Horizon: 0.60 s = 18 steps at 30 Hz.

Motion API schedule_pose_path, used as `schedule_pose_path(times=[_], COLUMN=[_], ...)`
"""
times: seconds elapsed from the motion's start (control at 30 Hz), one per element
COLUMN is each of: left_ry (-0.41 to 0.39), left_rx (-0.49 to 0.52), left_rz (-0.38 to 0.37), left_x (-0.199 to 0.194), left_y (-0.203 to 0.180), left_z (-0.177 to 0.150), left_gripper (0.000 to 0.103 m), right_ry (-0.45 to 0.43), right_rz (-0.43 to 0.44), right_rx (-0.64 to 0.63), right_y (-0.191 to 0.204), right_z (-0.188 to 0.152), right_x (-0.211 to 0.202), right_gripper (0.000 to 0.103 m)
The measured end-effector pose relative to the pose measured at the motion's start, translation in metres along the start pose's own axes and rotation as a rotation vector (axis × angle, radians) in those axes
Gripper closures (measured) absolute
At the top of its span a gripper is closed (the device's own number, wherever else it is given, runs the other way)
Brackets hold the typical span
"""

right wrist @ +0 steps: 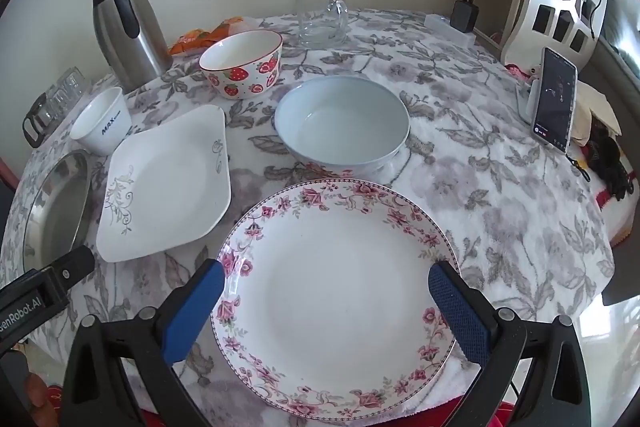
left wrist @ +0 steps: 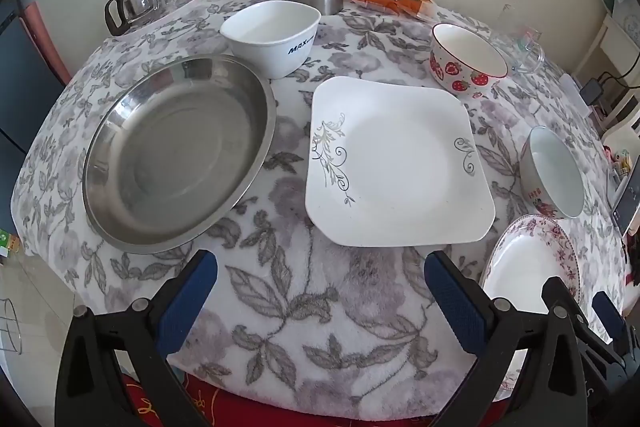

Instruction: Organize plates and bowls

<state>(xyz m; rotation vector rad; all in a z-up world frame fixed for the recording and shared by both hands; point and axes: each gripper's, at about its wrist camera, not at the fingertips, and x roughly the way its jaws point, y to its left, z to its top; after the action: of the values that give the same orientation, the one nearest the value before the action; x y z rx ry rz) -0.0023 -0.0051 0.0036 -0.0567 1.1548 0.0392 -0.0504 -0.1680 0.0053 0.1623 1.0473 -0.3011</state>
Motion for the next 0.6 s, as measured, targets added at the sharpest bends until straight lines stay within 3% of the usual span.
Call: schedule_pose_path(times=[0.6], left_ry=[-0.005], left_rx=[-0.011], left_rz=[0.012], left_x=[-0.0027], left_y=[0.0], left_z=[-0.0026], left_gripper=[0.0], right_ry=[-0.013], right_rz=[-0.004], right_rx=[-0.002], right_y=[-0.0011], right_z=[0.0001], right_x=[-0.0036], right_gripper=[0.0])
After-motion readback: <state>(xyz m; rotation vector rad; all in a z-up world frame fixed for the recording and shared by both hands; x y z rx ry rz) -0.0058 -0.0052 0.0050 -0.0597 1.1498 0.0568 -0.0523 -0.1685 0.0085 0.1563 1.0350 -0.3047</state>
